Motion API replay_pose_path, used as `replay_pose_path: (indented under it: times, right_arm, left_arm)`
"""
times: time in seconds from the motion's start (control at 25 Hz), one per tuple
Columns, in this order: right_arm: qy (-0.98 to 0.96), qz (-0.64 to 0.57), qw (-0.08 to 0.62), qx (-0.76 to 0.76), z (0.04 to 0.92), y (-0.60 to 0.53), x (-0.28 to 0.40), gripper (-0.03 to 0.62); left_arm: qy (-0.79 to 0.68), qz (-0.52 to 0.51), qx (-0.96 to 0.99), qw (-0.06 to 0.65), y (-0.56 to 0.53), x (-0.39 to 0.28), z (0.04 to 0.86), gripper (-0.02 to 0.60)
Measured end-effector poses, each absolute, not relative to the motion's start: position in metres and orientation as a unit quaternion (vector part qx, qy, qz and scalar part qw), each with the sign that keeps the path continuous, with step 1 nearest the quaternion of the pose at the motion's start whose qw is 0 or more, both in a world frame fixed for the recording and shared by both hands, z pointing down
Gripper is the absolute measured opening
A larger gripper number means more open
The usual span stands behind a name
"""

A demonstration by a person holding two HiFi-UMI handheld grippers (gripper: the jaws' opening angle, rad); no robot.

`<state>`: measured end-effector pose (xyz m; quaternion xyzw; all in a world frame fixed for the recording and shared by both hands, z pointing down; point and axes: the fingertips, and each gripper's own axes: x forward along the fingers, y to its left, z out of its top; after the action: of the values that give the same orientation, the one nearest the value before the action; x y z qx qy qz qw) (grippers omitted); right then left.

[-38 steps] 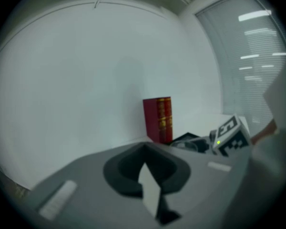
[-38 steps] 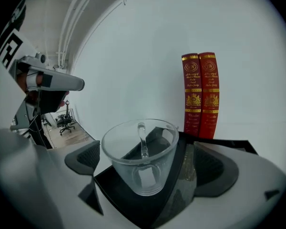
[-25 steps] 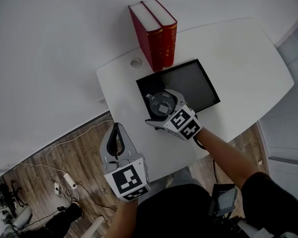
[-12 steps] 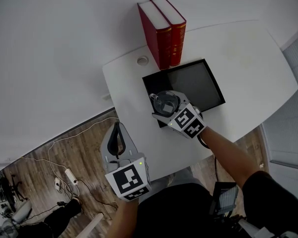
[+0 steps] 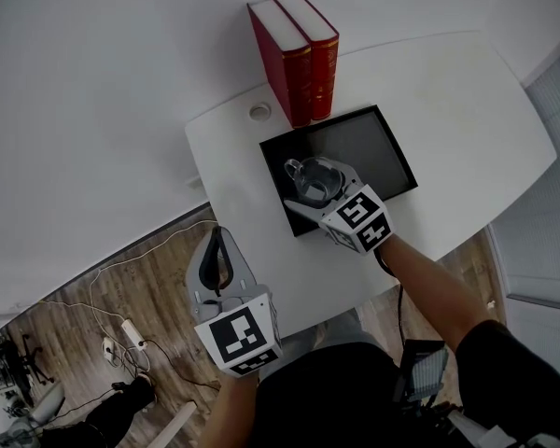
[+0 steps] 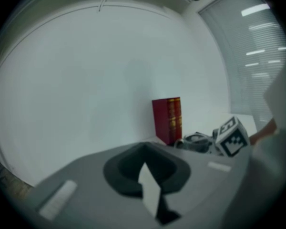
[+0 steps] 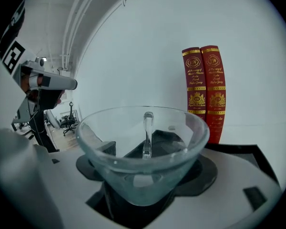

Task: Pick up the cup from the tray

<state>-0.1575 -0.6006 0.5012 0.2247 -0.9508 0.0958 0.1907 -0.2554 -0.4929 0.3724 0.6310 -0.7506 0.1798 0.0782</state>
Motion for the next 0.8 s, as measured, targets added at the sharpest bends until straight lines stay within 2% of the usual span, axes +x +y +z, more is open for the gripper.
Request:
replay_pose_path:
  times: [0.8]
  right_arm:
    - [-0.958, 0.066, 0.089, 0.266, 0.353, -0.593, -0.144, 0.403]
  left_arm:
    - [-0.723, 0.138, 0.675, 0.042, -0.510, -0.230, 0.335, 0.005]
